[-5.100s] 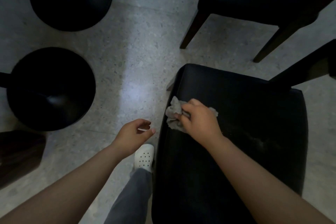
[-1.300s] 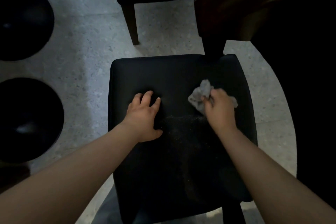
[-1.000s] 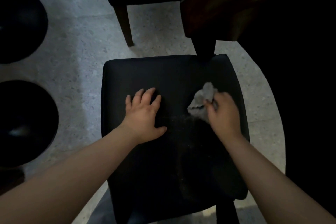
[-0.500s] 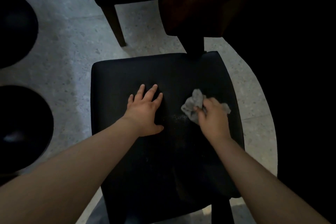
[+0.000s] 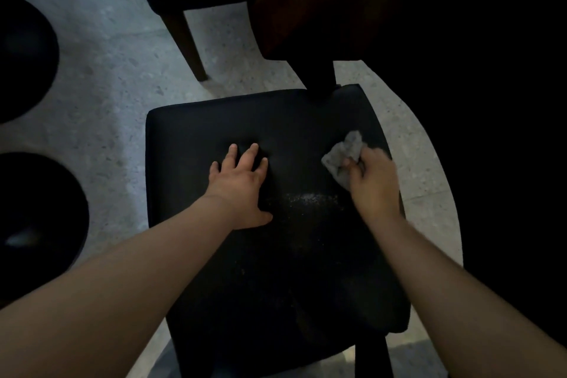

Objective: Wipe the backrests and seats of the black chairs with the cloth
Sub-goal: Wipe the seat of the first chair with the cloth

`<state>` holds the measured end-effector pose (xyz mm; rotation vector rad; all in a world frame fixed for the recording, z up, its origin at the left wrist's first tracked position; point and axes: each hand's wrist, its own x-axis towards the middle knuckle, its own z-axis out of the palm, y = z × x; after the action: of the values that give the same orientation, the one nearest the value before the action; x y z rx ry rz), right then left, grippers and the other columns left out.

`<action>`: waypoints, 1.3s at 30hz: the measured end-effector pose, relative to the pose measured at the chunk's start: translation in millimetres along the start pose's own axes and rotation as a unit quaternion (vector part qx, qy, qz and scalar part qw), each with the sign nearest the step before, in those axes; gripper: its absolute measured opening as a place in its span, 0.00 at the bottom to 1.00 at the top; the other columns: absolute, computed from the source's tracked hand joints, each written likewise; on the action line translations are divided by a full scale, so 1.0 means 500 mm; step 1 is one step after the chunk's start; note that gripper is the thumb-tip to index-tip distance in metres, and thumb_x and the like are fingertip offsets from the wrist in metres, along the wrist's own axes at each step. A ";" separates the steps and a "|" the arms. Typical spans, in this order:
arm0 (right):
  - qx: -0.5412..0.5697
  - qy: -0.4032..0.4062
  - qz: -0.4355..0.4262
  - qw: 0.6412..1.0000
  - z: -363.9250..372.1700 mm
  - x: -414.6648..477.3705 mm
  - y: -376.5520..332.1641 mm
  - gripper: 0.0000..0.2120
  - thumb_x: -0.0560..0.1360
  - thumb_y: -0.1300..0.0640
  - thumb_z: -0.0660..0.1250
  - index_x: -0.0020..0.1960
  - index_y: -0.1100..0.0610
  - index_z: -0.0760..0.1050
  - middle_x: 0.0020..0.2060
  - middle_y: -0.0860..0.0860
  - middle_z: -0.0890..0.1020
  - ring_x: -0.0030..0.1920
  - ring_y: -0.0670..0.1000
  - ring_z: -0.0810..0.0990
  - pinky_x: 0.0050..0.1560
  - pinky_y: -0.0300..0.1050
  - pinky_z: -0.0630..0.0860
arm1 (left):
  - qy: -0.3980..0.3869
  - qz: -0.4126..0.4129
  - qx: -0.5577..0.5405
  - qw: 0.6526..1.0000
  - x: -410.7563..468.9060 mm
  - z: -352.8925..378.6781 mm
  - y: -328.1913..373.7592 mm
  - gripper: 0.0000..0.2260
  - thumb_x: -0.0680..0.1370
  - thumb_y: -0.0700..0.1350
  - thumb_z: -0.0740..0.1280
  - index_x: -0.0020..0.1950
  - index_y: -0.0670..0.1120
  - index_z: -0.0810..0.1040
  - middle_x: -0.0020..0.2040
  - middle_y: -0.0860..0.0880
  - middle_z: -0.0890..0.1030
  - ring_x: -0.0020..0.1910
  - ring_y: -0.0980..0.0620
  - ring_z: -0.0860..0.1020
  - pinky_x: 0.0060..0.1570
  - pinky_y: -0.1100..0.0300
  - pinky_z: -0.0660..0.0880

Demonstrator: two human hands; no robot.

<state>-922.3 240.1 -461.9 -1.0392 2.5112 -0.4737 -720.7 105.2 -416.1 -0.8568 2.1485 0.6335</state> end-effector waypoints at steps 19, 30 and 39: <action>0.014 0.008 0.025 1.000 -0.004 -0.084 0.051 0.06 0.77 0.57 0.66 0.49 0.60 0.77 0.42 0.56 0.77 0.44 0.58 0.76 0.42 0.49 0.71 | -0.014 -0.028 0.046 0.998 0.007 -0.009 0.023 0.50 0.70 0.67 0.69 0.81 0.49 0.46 0.79 0.46 0.37 0.77 0.36 0.38 0.74 0.36 0.44; 0.022 0.084 0.119 0.989 -0.028 0.028 0.073 0.08 0.78 0.58 0.63 0.48 0.64 0.75 0.46 0.62 0.77 0.49 0.62 0.76 0.42 0.47 0.64 | -0.001 -0.030 0.052 0.998 0.010 -0.002 0.022 0.49 0.70 0.67 0.69 0.81 0.50 0.47 0.79 0.47 0.37 0.77 0.36 0.39 0.73 0.34 0.44; 0.016 0.017 0.065 0.998 0.000 -0.130 0.031 0.07 0.79 0.57 0.64 0.48 0.61 0.75 0.43 0.56 0.75 0.47 0.57 0.74 0.42 0.47 0.66 | -0.004 -0.030 0.054 0.998 0.009 -0.004 0.019 0.49 0.70 0.67 0.68 0.81 0.50 0.46 0.79 0.47 0.37 0.77 0.37 0.39 0.73 0.33 0.44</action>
<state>-889.0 297.6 -454.5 -0.8556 2.5733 -0.4957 -730.9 108.5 -417.0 -0.8563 2.1207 0.4854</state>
